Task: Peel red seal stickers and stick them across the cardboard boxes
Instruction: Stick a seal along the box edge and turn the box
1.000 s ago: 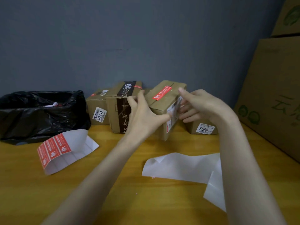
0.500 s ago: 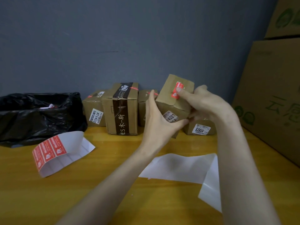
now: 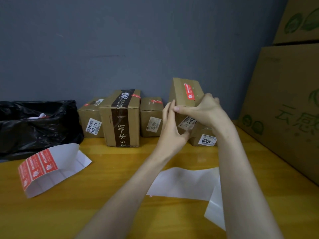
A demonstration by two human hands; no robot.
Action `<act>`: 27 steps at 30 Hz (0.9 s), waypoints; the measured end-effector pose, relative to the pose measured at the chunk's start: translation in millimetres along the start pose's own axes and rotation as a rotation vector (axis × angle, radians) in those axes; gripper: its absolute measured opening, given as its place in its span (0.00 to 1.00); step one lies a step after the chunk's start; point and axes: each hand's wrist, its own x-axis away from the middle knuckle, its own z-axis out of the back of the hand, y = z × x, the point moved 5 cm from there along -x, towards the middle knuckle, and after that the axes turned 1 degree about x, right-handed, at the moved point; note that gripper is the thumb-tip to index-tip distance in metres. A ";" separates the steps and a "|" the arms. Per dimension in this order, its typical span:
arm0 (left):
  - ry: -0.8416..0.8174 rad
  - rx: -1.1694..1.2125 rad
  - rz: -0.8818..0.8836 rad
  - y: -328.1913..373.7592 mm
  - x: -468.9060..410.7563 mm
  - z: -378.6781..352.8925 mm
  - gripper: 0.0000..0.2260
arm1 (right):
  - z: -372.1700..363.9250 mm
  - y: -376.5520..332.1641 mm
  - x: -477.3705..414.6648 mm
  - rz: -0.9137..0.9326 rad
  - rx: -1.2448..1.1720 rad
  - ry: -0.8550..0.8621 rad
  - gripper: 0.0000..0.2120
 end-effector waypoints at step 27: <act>-0.247 -0.032 0.306 -59.2 -16.8 -7.4 0.38 | -74.2 49.1 -32.2 0.073 -0.155 0.260 0.25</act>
